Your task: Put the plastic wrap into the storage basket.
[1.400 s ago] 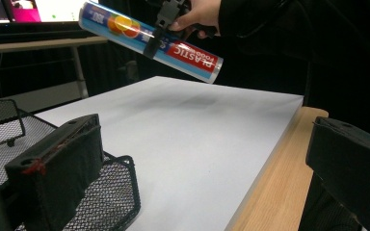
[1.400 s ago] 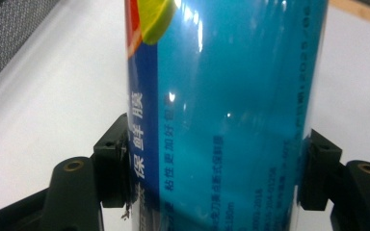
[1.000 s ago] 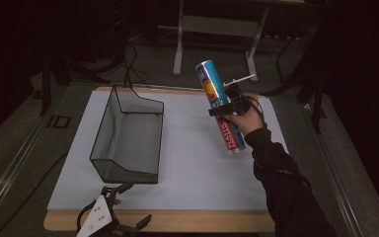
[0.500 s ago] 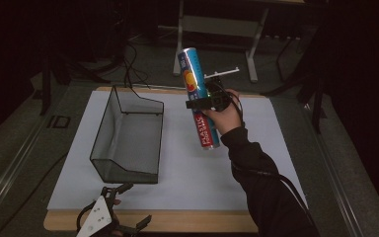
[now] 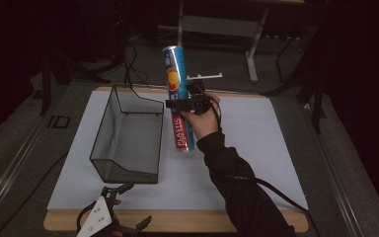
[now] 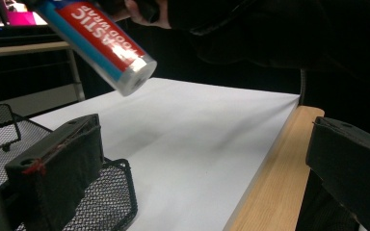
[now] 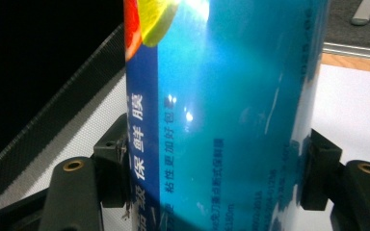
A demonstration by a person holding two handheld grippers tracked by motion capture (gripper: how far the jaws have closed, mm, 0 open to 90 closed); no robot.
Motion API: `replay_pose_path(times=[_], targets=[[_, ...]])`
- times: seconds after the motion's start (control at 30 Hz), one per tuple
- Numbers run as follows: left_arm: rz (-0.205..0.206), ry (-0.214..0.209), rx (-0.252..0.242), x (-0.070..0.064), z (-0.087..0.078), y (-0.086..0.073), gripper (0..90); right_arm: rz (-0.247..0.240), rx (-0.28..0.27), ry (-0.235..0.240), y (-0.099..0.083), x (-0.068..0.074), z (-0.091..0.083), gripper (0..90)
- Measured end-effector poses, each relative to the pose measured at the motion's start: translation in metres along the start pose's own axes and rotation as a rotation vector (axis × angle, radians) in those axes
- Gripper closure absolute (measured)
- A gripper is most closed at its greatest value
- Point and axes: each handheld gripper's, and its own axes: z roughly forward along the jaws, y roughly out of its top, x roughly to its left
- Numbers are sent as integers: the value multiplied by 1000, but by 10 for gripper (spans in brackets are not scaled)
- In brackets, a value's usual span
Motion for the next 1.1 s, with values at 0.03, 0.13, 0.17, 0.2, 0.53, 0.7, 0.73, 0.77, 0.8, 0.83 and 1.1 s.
replay_pose_path(times=[0.03,0.13,0.17,0.2,0.53,0.7,0.73,0.77,0.8,0.83,1.1], targets=[[0,-1,0,0,0,0,2,9,-6,7,-1,2,2,320],[1,-3,0,0,0,0,2,47,-20,36,-3,8,10,320],[2,-4,0,0,0,0,2,71,-28,58,-5,10,13,320],[2,-5,0,0,0,0,2,87,-29,72,-7,11,16,320],[8,-17,2,0,0,0,2,172,-61,190,-27,30,44,319],[7,-21,1,0,0,0,2,218,-48,220,-39,38,58,320],[7,-22,1,0,0,0,2,214,-46,215,-42,40,62,319],[8,-24,2,0,0,0,2,209,-48,212,-44,41,64,319],[11,-24,2,0,-1,0,2,207,-49,209,-46,42,66,320],[11,-25,1,0,-1,0,2,214,-41,209,-48,42,70,320],[11,-31,3,0,-1,0,2,251,8,168,-62,37,86,319]])
